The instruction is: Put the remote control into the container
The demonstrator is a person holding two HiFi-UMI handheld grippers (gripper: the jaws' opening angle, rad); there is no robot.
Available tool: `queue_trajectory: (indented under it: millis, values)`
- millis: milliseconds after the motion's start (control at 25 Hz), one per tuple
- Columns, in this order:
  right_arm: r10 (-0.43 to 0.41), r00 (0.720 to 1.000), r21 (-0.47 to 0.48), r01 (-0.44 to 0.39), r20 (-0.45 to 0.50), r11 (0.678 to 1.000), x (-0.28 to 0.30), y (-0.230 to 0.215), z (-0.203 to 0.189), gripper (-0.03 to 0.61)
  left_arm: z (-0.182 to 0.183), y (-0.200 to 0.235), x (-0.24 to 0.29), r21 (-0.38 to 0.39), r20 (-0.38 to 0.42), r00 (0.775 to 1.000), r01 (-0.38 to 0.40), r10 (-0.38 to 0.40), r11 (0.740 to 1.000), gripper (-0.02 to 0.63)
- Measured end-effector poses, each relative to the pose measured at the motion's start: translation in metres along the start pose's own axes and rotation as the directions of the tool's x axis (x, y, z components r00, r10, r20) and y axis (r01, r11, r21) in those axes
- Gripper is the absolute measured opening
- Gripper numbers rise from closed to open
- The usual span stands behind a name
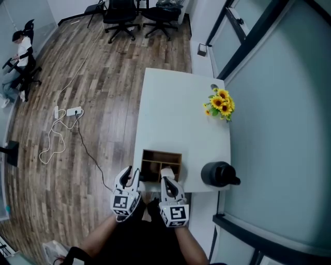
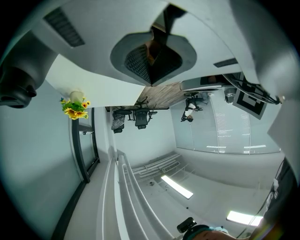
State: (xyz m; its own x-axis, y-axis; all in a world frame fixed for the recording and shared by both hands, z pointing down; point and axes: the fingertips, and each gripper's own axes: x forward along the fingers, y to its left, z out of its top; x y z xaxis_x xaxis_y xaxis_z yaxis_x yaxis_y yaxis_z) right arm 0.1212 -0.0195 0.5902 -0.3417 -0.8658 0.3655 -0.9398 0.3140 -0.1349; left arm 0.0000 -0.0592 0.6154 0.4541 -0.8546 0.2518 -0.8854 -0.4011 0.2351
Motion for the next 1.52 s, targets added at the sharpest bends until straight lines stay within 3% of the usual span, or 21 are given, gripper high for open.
queue_trajectory:
  millis: [680,920,1240,1520]
  values:
    - [0.028,0.998,-0.033,-0.026,0.057,0.999,-0.002,0.011,0.022,0.005,0.038,-0.010,-0.015,0.059,0.052,0.998,-0.045,0.041,0.997,0.009]
    - [0.014,0.995,-0.047,-0.009,0.099,0.999,-0.005,0.012,0.035,0.005,0.060,-0.024,-0.023,0.107,0.065,0.997,-0.044,0.037,0.993,0.009]
    - [0.011,0.984,-0.053,-0.002,0.177,0.999,-0.018,0.017,0.064,0.005,0.086,-0.033,-0.036,0.093,0.115,0.993,-0.027,0.017,0.995,0.008]
    - [0.001,0.982,-0.060,0.010,0.189,0.998,-0.030,0.020,0.060,0.002,0.087,-0.043,-0.046,0.090,0.126,0.992,-0.008,-0.003,0.996,0.008]
